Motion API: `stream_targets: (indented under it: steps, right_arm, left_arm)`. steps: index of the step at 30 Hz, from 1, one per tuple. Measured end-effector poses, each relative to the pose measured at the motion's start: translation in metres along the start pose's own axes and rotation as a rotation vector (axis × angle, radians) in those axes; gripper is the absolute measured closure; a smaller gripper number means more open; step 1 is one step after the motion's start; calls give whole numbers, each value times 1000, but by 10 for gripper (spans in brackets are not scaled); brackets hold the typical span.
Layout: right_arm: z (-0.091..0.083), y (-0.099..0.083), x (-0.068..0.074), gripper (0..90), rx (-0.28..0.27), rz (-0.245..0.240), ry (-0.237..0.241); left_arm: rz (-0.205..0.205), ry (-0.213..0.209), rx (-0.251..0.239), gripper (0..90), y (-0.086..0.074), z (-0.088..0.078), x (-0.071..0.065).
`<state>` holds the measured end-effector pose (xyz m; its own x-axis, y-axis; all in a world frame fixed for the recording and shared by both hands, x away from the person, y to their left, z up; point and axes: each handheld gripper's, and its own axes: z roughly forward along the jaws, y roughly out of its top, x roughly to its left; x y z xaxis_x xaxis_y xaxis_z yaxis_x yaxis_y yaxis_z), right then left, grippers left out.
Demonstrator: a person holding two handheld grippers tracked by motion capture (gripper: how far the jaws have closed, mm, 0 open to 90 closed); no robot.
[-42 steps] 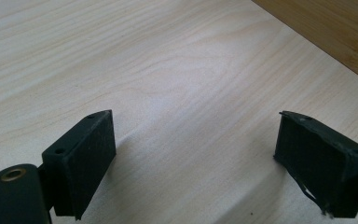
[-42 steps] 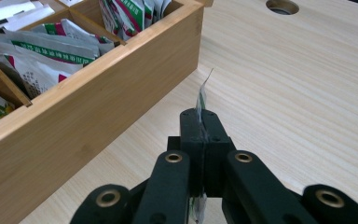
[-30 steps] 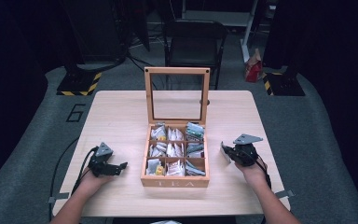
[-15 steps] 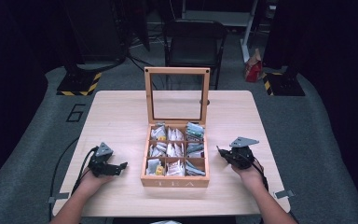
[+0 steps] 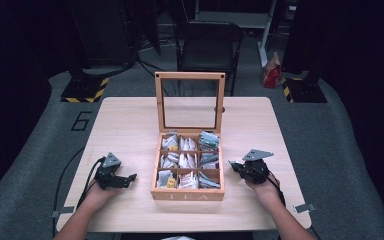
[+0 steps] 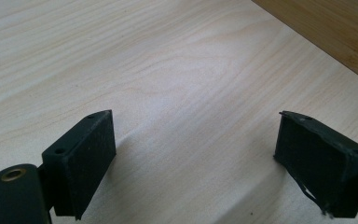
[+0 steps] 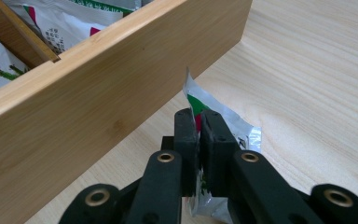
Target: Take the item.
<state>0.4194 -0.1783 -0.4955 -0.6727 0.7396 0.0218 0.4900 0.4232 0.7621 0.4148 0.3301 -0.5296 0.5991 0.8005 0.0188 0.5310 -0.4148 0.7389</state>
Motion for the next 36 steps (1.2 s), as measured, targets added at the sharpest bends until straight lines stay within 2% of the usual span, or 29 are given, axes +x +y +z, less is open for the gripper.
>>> stream_targets:
  steps: [2, 7, 12, 21, 25, 29, 36]
  right_arm:
    - [-1, 0, -1, 778, -3, -1, 0]
    - [-2, 2, -1, 662, -13, 43, 16]
    - [-6, 4, 0, 569, -30, 39, 16]
    - [-16, 14, 3, 552, -59, 21, 15]
    - [-22, 16, 1, 549, -71, 41, -1]
    - [-28, 14, -1, 545, -81, 55, -21]
    - [-37, 6, 3, 517, -91, 45, -41]
  left_arm:
    - [0, 0, 0, 118, 0, 0, 0]
    - [0, 0, 0, 118, 0, 0, 0]
    - [3, 1, 1, 117, 0, 0, 0]
    - [1, 0, 0, 118, 0, 0, 0]
    - [2, 0, 1, 118, 0, 0, 0]
    - [0, 0, 0, 118, 0, 0, 0]
    - [1, 1, 0, 118, 0, 0, 0]
